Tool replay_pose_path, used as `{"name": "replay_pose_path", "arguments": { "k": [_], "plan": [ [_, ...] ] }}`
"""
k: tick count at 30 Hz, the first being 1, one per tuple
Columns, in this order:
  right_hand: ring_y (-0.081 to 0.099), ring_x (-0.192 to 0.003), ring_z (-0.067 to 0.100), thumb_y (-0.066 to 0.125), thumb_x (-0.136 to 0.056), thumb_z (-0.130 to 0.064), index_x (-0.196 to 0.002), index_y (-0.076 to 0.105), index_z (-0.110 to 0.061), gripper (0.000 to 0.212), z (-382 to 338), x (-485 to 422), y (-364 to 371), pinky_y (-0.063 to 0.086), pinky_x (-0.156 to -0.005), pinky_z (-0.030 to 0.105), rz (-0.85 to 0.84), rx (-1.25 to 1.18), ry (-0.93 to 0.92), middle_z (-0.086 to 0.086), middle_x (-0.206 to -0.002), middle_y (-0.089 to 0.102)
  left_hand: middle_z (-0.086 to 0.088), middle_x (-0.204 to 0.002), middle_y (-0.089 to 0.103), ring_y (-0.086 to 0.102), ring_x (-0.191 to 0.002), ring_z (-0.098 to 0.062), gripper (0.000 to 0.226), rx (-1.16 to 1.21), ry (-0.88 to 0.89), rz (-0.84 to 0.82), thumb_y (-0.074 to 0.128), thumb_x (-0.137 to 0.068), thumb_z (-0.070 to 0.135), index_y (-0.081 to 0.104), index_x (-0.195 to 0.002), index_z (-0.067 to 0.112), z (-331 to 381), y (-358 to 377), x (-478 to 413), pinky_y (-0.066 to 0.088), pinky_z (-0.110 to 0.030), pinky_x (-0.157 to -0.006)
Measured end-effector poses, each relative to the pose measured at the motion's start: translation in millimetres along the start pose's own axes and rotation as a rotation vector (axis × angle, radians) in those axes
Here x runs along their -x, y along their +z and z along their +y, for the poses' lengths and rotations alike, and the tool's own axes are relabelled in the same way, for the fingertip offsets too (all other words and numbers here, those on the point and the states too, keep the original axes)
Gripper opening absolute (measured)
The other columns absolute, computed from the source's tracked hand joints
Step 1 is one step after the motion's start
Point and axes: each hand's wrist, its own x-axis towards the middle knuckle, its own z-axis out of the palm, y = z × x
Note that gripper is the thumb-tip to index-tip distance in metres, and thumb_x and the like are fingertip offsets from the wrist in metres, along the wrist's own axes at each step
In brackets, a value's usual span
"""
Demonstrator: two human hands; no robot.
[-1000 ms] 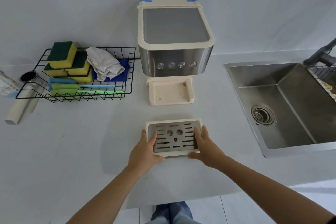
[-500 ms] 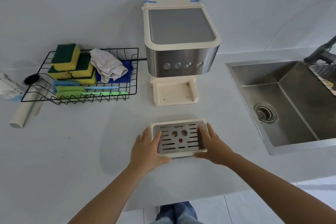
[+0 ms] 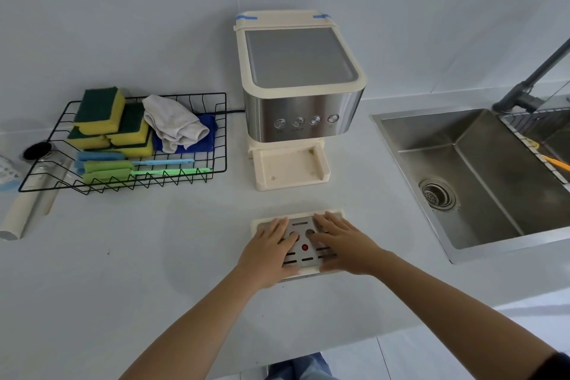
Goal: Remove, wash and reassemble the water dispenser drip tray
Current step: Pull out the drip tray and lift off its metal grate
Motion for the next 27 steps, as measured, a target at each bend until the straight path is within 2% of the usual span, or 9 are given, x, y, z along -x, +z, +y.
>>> {"name": "replay_pose_path", "arguments": {
  "k": [6, 11, 18, 23, 27],
  "plan": [
    [-0.004, -0.145, 0.023, 0.057, -0.084, -0.045, -0.142, 0.026, -0.025, 0.069, -0.9, -1.3, -2.7, 0.007, -0.117, 0.036, -0.052, 0.008, 0.004, 0.002, -0.158, 0.000, -0.007, -0.158, -0.009, -0.009, -0.145, -0.021, 0.076, 0.040, 0.020, -0.032, 0.040, -0.089, 0.054, 0.008, -0.147, 0.017, -0.6, 1.0, -2.1, 0.003, -0.037, -0.118],
    [-0.002, -0.146, 0.024, 0.059, -0.082, -0.046, -0.141, 0.029, -0.023, 0.070, -1.1, -3.8, -7.2, 0.010, -0.118, 0.036, -0.071, 0.004, -0.003, 0.002, -0.158, 0.002, -0.004, -0.158, -0.003, -0.001, -0.145, -0.019, 0.075, 0.097, -0.016, -0.002, 0.048, -0.084, 0.056, 0.021, -0.143, 0.018, -1.9, -2.6, -1.9, 0.016, -0.037, -0.115],
    [-0.004, -0.146, 0.022, 0.060, -0.081, -0.047, -0.139, 0.031, -0.024, 0.069, 0.9, -5.1, -8.3, 0.012, -0.117, 0.037, -0.067, -0.017, -0.017, 0.000, -0.159, 0.000, -0.004, -0.158, -0.006, -0.003, -0.145, -0.020, 0.073, 0.084, -0.039, -0.039, 0.047, -0.084, 0.056, 0.021, -0.144, 0.023, -0.3, -5.8, -1.8, 0.015, -0.039, -0.115],
    [-0.002, -0.146, 0.022, 0.058, -0.083, -0.047, -0.138, 0.033, -0.022, 0.066, 2.8, -4.8, -10.2, 0.013, -0.117, 0.037, -0.048, -0.012, -0.055, 0.001, -0.159, 0.001, -0.001, -0.158, 0.002, 0.004, -0.145, -0.018, 0.068, 0.098, -0.080, -0.038, 0.054, -0.081, 0.054, 0.033, -0.138, 0.024, 3.1, -14.2, -1.3, 0.031, -0.040, -0.108],
    [-0.002, -0.146, 0.023, 0.056, -0.084, -0.047, -0.141, 0.029, -0.025, 0.066, 7.2, -4.4, -15.8, 0.010, -0.117, 0.036, -0.025, -0.001, -0.085, 0.002, -0.159, 0.001, 0.000, -0.158, 0.003, 0.004, -0.145, -0.016, 0.067, 0.095, -0.116, -0.012, 0.056, -0.081, 0.053, 0.034, -0.137, 0.024, 8.9, -21.4, -0.8, 0.036, -0.040, -0.105]
  ]
}}
